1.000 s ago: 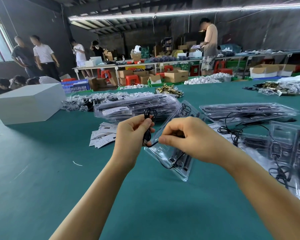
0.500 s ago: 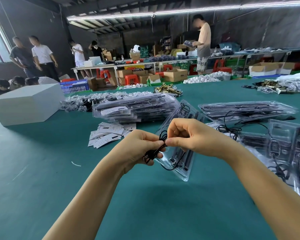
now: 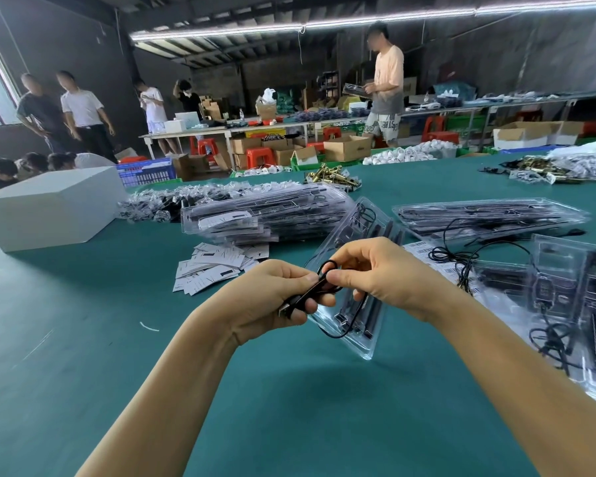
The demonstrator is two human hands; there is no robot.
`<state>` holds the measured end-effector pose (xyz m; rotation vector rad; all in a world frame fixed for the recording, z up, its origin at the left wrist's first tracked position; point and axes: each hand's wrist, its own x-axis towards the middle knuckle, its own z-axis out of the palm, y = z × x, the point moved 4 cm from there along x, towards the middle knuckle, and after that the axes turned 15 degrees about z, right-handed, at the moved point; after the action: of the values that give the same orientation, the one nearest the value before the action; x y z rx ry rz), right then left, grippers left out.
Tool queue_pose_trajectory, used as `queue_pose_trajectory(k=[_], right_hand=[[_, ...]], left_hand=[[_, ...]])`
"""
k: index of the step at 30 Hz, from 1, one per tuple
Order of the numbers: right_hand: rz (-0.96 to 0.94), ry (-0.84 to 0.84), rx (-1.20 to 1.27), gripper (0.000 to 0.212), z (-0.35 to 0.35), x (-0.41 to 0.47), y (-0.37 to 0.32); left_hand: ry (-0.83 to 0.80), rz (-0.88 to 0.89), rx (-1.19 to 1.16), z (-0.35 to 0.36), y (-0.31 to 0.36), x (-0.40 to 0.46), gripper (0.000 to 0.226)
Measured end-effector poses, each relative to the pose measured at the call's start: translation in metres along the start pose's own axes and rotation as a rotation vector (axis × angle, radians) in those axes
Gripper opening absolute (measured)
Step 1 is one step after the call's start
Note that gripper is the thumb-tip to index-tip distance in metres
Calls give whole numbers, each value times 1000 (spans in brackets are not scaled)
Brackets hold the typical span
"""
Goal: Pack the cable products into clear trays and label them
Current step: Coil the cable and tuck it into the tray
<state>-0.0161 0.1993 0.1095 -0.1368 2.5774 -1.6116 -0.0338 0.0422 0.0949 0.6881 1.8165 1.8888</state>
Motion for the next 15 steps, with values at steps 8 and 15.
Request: queue_pose_trajectory(k=[8,15], right_hand=[[-11,53,-57,4,5,3,2],[-94,54,-4,7,13,3,-1]], left_hand=[[-59,-5,157,1,7,-6,22],[-4,6,553,-9,13,-7,29]])
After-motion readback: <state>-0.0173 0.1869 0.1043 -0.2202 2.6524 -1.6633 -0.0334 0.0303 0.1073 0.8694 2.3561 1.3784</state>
